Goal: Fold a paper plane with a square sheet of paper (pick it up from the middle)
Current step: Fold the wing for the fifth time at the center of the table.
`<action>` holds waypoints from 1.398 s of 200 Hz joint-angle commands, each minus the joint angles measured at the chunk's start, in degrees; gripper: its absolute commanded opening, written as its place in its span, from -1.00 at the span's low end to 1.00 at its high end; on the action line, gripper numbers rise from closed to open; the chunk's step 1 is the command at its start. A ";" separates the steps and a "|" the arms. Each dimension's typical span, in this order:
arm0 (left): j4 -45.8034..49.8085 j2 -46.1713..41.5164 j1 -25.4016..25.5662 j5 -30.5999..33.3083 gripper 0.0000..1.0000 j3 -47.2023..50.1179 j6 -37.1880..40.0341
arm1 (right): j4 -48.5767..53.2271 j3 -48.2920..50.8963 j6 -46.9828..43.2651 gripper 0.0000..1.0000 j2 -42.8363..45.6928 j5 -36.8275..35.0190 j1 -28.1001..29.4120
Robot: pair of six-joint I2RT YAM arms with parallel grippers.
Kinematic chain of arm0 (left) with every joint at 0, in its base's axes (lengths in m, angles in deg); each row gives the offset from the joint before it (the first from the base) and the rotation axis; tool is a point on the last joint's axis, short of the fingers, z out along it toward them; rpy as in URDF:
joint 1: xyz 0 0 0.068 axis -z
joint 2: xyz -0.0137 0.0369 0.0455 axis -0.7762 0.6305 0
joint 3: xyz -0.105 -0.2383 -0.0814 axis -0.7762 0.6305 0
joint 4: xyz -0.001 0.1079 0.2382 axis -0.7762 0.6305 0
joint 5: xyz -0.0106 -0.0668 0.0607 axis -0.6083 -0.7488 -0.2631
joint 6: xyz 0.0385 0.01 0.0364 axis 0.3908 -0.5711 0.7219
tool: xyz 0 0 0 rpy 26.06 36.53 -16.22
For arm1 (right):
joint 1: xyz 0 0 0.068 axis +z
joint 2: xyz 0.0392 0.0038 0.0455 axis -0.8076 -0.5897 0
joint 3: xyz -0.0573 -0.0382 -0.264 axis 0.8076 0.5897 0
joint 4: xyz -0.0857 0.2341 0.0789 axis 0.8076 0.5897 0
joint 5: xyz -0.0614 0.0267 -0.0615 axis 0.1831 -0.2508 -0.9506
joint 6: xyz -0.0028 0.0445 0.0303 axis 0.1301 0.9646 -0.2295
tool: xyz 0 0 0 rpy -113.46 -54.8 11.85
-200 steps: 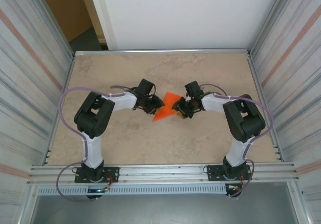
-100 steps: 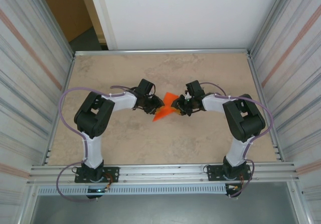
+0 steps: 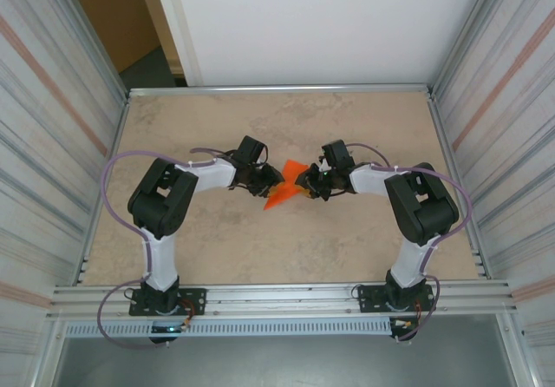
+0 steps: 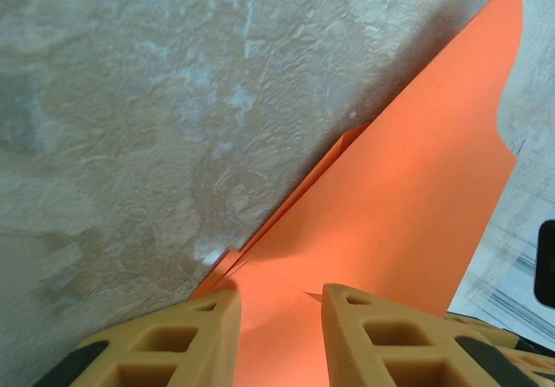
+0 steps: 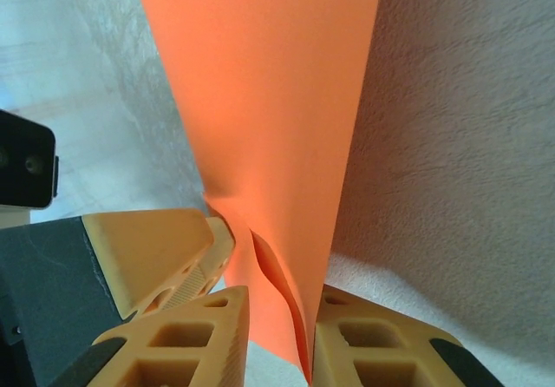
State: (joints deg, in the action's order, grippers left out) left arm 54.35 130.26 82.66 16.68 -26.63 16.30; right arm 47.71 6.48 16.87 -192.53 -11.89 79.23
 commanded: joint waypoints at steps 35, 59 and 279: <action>5.45 -0.88 -1.25 1.60 -0.31 0.24 2.42 | -0.97 0.69 0.82 -0.85 -0.07 0.42 -0.40; 3.93 -3.18 -1.22 1.20 -0.22 -0.12 7.57 | -0.21 0.55 0.43 -0.97 1.33 -0.55 -0.40; -3.18 -9.42 17.46 29.77 0.24 5.87 67.89 | 4.48 -3.56 1.87 -1.00 5.27 6.61 -4.47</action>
State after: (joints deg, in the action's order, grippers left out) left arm 52.60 119.20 98.75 42.34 -20.47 76.53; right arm 50.55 4.64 17.29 -188.57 -7.41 75.10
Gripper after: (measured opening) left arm 0.648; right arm 0.044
